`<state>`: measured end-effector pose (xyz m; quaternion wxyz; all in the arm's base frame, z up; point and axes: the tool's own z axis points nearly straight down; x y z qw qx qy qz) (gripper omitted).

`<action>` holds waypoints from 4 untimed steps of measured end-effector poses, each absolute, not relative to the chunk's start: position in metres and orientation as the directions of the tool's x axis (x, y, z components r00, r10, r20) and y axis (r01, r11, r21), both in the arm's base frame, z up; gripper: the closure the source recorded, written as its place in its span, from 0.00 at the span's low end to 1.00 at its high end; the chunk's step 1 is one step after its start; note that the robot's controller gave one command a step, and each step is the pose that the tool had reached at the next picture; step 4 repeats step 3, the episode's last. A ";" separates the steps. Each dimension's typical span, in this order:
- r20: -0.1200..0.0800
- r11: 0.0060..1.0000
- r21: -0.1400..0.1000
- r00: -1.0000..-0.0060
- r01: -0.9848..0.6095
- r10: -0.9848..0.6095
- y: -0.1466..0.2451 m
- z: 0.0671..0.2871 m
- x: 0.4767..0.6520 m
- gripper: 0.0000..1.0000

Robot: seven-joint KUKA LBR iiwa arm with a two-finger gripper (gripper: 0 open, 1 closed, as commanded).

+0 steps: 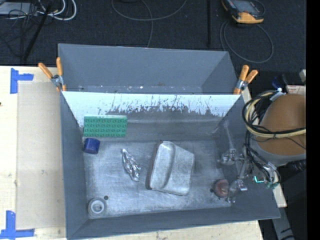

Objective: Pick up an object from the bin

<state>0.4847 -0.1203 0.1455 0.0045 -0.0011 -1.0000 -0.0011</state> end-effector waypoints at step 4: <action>-0.006 0.933 -0.003 -0.933 -0.359 -0.359 -0.112 0.217 0.485 1.00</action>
Offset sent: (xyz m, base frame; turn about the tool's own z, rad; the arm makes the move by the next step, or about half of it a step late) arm 0.0134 -0.0260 -0.0755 -0.3227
